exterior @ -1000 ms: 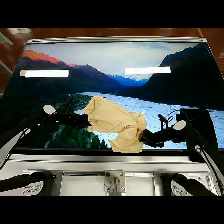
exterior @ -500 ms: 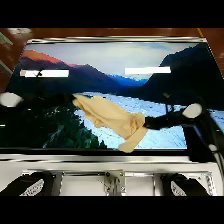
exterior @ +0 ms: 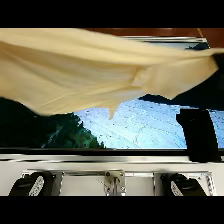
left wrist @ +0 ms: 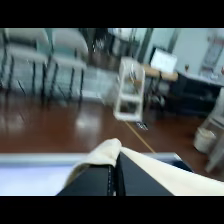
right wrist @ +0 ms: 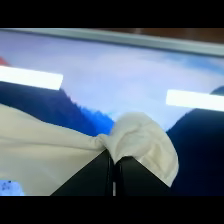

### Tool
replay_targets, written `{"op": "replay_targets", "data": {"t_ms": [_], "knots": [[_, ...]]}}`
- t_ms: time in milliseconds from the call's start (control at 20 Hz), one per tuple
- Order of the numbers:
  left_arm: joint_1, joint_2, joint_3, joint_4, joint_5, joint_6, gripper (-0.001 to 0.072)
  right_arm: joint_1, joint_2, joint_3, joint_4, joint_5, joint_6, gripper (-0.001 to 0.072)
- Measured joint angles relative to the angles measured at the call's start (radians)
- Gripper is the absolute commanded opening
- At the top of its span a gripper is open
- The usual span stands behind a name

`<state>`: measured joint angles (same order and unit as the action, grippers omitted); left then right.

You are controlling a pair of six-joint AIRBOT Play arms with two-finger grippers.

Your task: Fold the shirts.

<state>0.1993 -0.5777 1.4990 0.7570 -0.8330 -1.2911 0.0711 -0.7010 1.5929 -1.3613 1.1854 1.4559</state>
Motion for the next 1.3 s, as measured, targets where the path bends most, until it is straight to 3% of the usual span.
{"op": "replay_targets", "data": {"t_ms": [300, 550, 700, 900, 1300], "knots": [[0.019, 0.064, 0.036, 0.178, -0.138, -0.116, 0.0033, 0.000, 0.021, 0.175, -0.035, 0.013, 0.048, 0.0064], [0.022, 0.072, -0.093, 0.284, -0.341, -0.145, 0.0033, 0.001, -0.038, 0.203, -0.121, 0.188, 0.089, 0.0064], [0.022, 0.062, -0.212, 0.313, -0.380, -0.155, 0.0034, 0.001, -0.139, 0.208, -0.154, 0.306, 0.097, 0.0064], [0.022, -0.036, -0.327, 0.356, -0.344, -0.172, 0.0034, 0.001, -0.351, 0.210, -0.172, 0.325, 0.101, 0.0065], [0.014, -0.480, -0.373, 0.284, -0.106, -0.180, 0.0035, 0.001, -0.813, 0.210, -0.146, -0.013, 0.176, 0.0065]]}}
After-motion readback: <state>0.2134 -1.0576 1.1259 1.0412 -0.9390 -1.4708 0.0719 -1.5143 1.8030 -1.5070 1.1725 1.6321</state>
